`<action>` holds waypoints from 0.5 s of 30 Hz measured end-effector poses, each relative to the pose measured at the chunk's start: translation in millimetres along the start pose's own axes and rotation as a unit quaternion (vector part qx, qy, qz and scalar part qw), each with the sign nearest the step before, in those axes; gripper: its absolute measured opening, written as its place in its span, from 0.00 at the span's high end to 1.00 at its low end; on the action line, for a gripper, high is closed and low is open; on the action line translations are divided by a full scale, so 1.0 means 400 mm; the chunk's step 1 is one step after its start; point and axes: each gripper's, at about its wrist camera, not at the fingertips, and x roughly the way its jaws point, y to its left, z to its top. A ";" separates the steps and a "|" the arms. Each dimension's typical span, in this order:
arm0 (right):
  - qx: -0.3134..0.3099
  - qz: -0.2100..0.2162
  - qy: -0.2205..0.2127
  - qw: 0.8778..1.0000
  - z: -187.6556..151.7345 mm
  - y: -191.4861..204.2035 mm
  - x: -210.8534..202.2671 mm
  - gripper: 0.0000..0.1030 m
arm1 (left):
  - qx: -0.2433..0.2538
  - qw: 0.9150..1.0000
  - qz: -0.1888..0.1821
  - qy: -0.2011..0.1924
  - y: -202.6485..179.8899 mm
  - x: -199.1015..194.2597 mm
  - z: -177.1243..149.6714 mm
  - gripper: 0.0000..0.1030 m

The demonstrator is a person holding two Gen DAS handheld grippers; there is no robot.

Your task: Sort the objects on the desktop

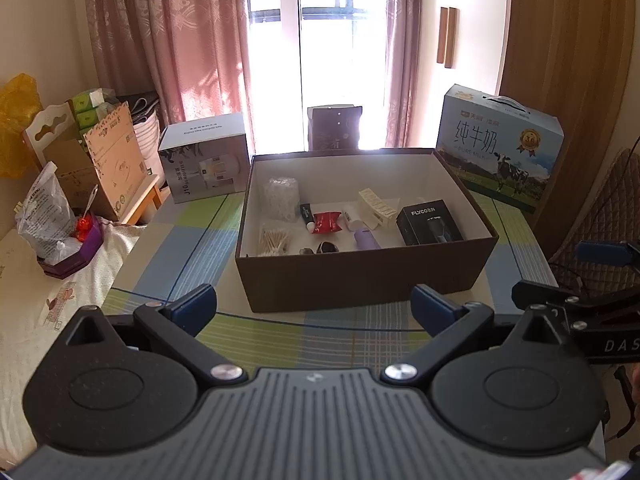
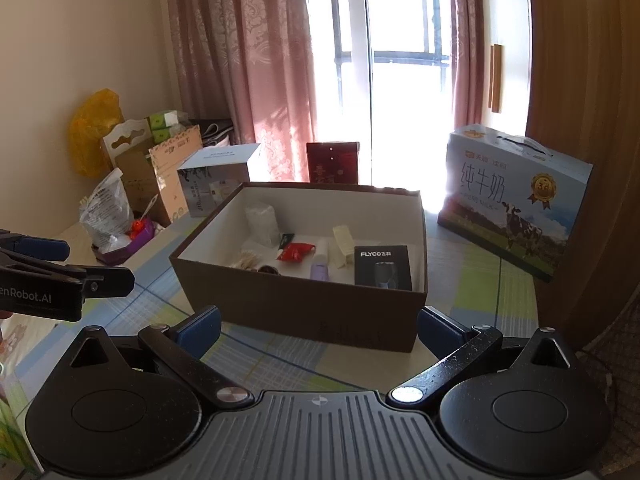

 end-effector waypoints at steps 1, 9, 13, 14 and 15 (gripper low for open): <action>-0.001 0.001 0.001 1.000 -0.004 0.000 -0.006 0.02 | 0.000 1.000 0.002 -0.001 -0.004 -0.009 -0.004 0.01; -0.007 0.008 0.005 1.000 -0.037 -0.008 -0.057 0.02 | 0.000 1.000 0.008 0.003 -0.038 -0.060 -0.051 0.01; -0.011 0.010 0.005 1.000 -0.052 -0.013 -0.078 0.02 | 0.004 1.000 0.011 0.006 -0.058 -0.077 -0.074 0.01; -0.011 0.010 0.005 1.000 -0.056 -0.015 -0.082 0.02 | 0.005 1.000 0.011 0.007 -0.062 -0.080 -0.079 0.01; -0.012 0.011 0.006 1.000 -0.059 -0.016 -0.085 0.02 | 0.006 1.000 0.011 0.008 -0.067 -0.082 -0.084 0.01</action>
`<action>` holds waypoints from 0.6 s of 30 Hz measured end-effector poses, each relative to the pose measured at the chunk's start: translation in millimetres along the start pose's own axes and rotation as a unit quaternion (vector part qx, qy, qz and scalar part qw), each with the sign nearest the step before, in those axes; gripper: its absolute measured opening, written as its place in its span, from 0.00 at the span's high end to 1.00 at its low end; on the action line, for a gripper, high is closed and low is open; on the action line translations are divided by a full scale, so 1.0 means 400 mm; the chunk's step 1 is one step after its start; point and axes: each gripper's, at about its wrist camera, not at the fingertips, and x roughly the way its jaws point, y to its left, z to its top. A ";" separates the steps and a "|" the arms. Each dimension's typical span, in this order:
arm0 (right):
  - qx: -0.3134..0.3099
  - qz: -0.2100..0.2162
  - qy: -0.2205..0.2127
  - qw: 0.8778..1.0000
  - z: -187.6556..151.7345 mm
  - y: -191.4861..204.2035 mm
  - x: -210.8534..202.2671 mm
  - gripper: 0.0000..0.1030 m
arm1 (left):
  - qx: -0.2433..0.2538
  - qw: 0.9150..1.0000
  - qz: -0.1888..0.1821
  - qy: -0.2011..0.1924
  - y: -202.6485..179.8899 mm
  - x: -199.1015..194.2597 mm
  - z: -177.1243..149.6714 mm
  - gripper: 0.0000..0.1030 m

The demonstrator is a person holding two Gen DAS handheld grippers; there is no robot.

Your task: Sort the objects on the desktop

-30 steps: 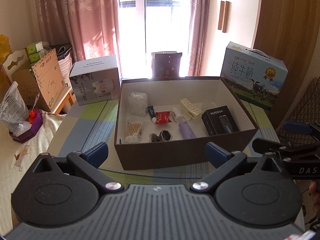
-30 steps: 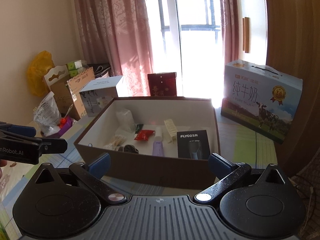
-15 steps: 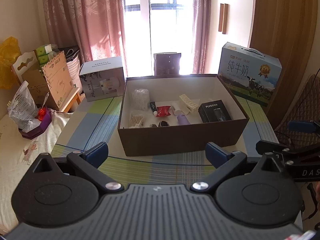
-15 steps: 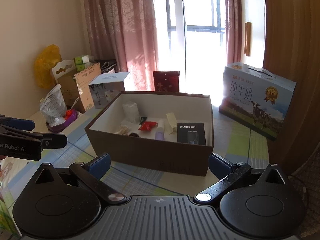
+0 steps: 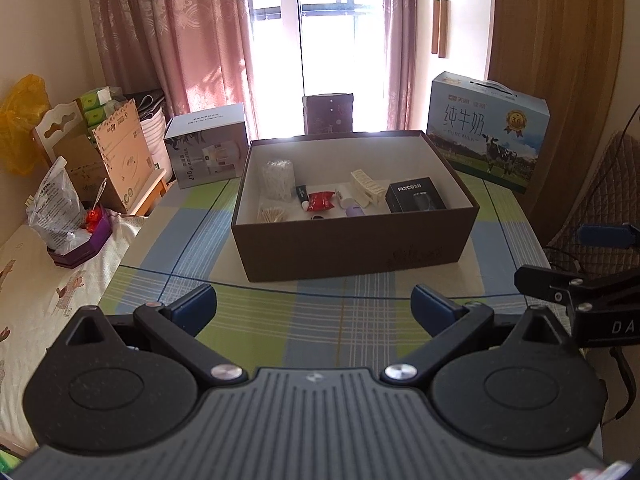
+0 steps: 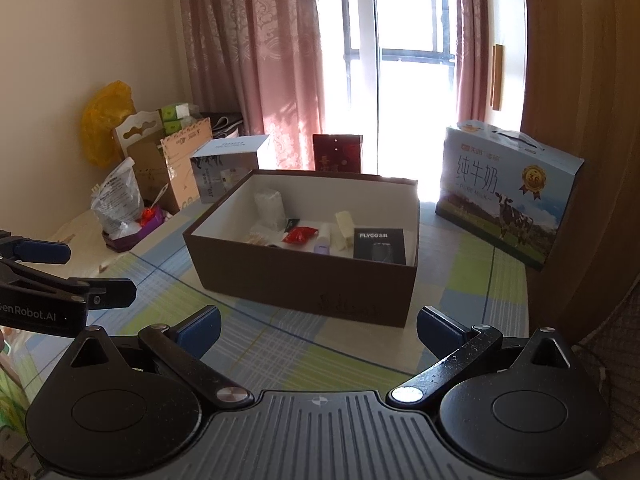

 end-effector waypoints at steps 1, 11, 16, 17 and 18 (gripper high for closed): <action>-0.001 0.000 0.001 1.000 -0.004 -0.001 -0.003 0.02 | 0.000 1.000 -0.001 0.001 -0.003 -0.001 -0.003 0.01; 0.000 0.002 0.012 1.000 -0.044 -0.014 -0.024 0.02 | 0.004 1.000 -0.003 0.015 -0.036 -0.012 -0.037 0.01; 0.001 0.007 0.020 1.000 -0.054 -0.015 -0.025 0.02 | 0.007 1.000 -0.004 0.020 -0.046 -0.011 -0.050 0.01; 0.001 0.007 0.022 1.000 -0.056 -0.015 -0.024 0.02 | 0.007 1.000 -0.004 0.021 -0.047 -0.010 -0.052 0.01; 0.001 0.007 0.023 1.000 -0.058 -0.016 -0.023 0.02 | 0.007 1.000 -0.004 0.023 -0.048 -0.009 -0.053 0.01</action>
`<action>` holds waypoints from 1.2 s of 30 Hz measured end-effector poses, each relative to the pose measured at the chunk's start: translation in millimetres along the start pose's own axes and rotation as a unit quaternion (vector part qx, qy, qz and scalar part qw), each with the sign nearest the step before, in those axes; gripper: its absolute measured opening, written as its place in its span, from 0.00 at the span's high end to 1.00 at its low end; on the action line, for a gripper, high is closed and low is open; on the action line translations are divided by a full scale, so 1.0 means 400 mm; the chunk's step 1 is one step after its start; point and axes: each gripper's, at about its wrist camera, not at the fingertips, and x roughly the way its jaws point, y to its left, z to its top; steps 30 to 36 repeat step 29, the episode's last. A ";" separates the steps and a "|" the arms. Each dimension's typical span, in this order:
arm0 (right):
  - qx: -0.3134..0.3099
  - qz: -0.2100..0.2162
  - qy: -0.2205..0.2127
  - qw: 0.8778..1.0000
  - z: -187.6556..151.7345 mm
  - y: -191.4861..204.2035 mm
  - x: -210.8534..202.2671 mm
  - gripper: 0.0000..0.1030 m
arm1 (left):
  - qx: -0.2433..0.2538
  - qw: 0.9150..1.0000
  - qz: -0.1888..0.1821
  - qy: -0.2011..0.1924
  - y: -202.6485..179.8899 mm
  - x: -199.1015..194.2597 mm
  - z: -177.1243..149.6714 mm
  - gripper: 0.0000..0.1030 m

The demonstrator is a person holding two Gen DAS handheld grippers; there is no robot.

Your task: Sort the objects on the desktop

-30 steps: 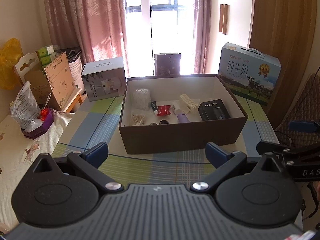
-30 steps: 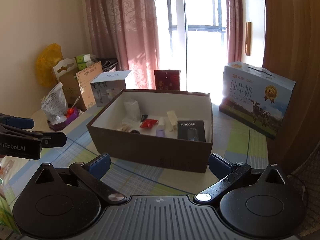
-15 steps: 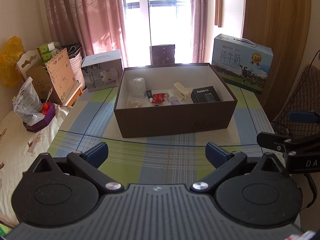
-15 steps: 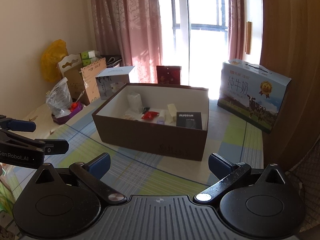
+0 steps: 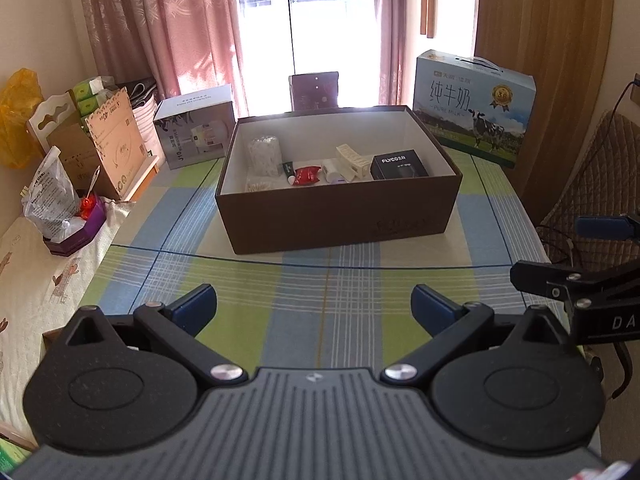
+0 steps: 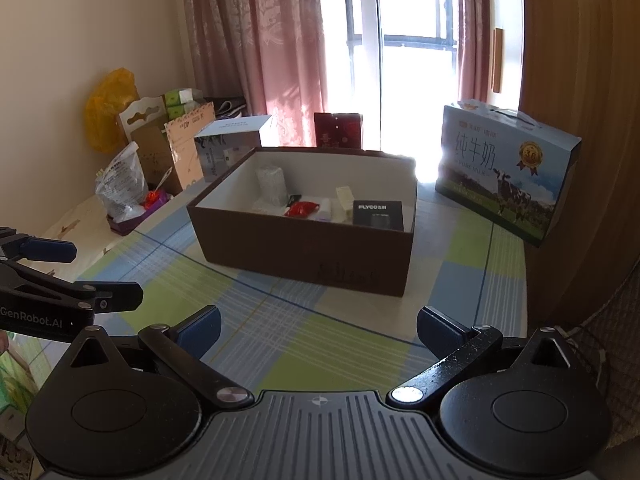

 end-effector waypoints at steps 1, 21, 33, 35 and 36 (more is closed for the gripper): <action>0.000 0.001 0.002 1.000 -0.002 -0.001 0.001 0.02 | 0.000 1.000 0.000 0.001 -0.001 0.000 -0.002 0.01; 0.008 0.009 0.029 1.000 -0.035 -0.001 0.028 0.02 | 0.000 1.000 0.001 0.013 -0.005 0.016 -0.020 0.01; 0.008 0.008 0.032 0.999 -0.035 0.001 0.036 0.02 | 0.004 1.000 -0.002 0.014 -0.003 0.026 -0.023 0.01; 0.008 0.008 0.032 0.999 -0.035 0.001 0.036 0.02 | 0.004 1.000 -0.002 0.014 -0.003 0.026 -0.023 0.01; 0.008 0.008 0.032 0.999 -0.035 0.001 0.036 0.02 | 0.004 1.000 -0.002 0.014 -0.003 0.026 -0.023 0.01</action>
